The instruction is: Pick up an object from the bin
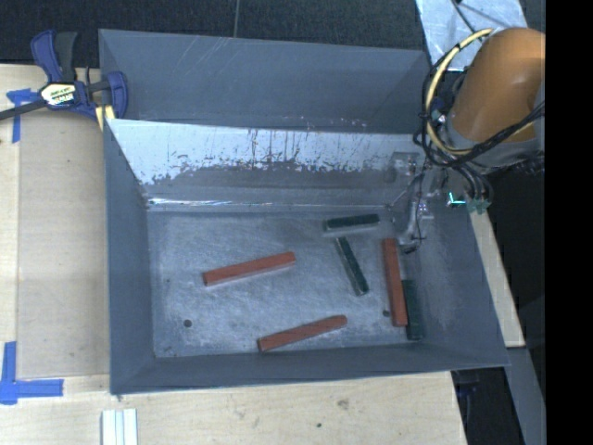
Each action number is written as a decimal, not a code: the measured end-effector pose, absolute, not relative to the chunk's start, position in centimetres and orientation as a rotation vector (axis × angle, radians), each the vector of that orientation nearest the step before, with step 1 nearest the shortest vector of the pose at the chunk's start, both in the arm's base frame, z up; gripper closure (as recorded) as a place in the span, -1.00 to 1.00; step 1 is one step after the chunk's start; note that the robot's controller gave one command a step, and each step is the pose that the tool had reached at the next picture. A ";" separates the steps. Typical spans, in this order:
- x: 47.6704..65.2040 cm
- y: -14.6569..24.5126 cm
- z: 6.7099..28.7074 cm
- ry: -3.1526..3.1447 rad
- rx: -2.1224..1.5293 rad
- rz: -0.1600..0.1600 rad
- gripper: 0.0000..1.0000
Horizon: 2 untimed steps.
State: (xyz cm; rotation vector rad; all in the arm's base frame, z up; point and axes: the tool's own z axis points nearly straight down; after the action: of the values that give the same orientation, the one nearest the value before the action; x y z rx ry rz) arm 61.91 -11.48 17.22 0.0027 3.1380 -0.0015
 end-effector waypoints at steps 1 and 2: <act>62.6 -7.8 7.1 3.137 0.311 -0.002 -1.00; 63.0 -7.8 7.4 3.121 0.308 -0.002 1.00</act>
Offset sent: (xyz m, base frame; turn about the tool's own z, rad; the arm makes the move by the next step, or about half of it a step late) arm 0.0086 0.0382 -0.1022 0.1969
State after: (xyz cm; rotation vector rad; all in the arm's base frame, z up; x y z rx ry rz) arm 63.03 -7.80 7.40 0.3077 3.1213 -0.0018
